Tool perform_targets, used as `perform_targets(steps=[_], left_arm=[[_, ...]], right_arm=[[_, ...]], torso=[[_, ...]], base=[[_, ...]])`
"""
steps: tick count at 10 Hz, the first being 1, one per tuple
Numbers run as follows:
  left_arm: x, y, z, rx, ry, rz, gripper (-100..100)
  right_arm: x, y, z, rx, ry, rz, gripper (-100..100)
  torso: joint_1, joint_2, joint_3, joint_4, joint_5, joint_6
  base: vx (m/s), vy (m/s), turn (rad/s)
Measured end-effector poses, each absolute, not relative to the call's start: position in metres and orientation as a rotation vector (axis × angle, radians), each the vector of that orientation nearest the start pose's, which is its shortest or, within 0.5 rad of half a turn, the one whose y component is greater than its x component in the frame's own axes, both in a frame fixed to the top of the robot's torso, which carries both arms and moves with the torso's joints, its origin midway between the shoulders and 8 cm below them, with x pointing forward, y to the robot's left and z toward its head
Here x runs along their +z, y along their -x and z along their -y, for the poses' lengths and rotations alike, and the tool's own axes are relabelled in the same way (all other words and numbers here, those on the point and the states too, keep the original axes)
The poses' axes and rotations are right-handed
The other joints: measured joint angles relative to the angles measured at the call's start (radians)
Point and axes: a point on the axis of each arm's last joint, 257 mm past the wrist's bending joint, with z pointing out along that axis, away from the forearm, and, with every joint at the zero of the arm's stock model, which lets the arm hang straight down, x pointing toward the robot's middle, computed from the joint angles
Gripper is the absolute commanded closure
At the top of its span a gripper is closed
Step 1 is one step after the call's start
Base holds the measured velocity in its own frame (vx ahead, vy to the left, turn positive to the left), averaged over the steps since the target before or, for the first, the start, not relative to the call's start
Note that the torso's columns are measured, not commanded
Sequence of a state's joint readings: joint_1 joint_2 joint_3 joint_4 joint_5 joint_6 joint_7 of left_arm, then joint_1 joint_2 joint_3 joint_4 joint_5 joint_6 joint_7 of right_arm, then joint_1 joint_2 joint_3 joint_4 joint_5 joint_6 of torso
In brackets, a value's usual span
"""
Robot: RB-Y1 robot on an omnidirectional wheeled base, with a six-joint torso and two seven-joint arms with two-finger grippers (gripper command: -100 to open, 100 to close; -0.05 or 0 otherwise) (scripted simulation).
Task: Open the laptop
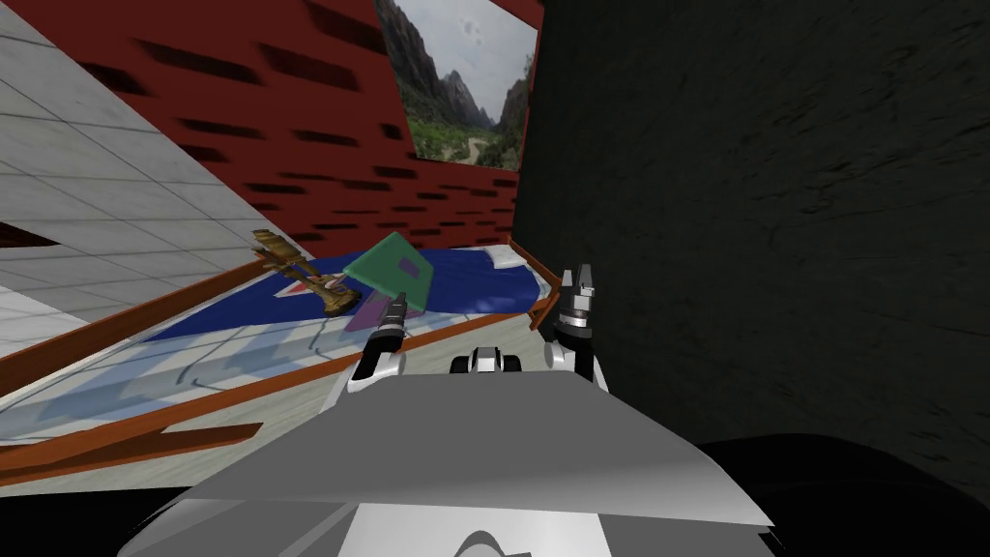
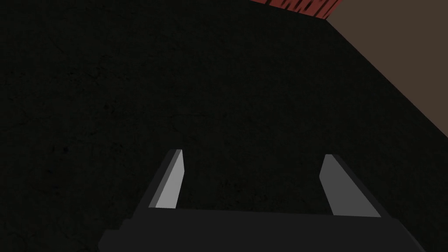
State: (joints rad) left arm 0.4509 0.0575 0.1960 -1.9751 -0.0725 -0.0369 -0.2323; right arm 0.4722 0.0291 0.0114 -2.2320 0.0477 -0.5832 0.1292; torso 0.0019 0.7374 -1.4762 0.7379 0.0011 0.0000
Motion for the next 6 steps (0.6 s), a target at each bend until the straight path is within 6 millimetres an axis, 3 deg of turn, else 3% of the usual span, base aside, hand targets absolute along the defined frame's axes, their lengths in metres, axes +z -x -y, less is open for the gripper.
perform_targets(steps=[6], left_arm=[[-0.223, -0.418, -0.372, -0.847, 1.180, -1.079, 100]], right_arm=[[0.028, -0.342, 0.268, 1.187, -0.554, -0.604, 0]], torso=[[-0.003, 0.001, 0.000, 0.001, -0.002, 0.000]], base=[[-0.035, 0.080, 0.031]])
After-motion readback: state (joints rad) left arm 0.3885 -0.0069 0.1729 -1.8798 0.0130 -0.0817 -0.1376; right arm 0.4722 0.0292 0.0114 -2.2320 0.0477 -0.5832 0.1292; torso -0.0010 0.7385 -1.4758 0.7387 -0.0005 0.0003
